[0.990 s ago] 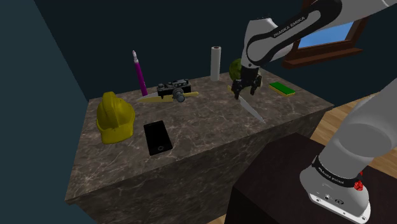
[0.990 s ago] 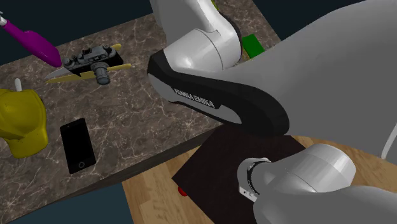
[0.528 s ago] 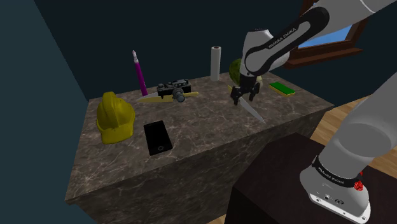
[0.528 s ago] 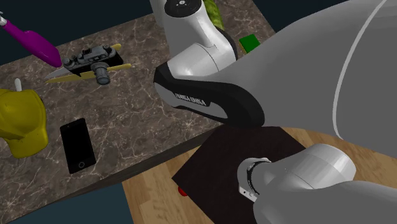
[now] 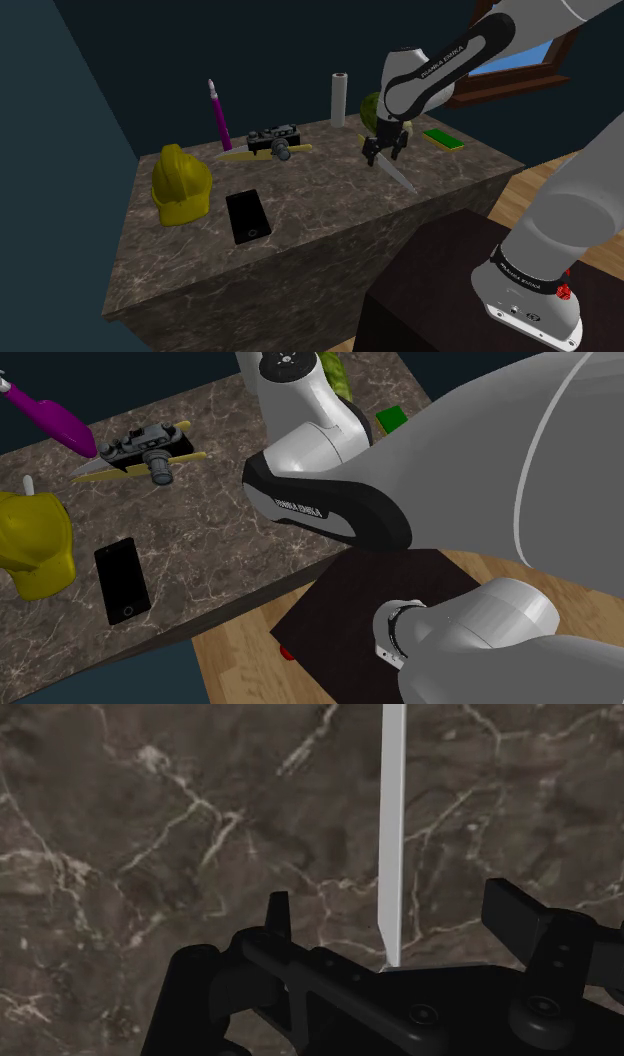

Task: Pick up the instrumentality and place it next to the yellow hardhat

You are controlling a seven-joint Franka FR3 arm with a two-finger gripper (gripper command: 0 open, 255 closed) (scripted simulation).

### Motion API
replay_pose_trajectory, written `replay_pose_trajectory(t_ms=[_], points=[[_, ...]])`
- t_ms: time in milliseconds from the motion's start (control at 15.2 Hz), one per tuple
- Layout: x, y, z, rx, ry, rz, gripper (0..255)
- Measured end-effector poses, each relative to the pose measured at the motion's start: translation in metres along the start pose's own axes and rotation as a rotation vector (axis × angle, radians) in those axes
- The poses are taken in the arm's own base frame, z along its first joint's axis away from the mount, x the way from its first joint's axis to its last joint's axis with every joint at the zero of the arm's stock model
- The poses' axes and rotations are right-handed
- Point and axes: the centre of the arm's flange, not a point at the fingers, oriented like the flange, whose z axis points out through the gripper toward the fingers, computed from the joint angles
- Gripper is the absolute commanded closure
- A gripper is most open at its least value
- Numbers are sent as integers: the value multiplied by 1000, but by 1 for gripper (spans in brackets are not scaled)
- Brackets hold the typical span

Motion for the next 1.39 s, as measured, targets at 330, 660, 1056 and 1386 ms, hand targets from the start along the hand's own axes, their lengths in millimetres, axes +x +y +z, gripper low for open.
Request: replay_pose_trajectory(t_ms=[330, 660, 1056, 1386], points=[[0, 0, 0, 0, 0, 0, 255], [0, 0, 0, 0, 0, 0, 255], [1, 1, -26, 0, 1, 0, 255], [0, 0, -52, 0, 1, 0, 255]])
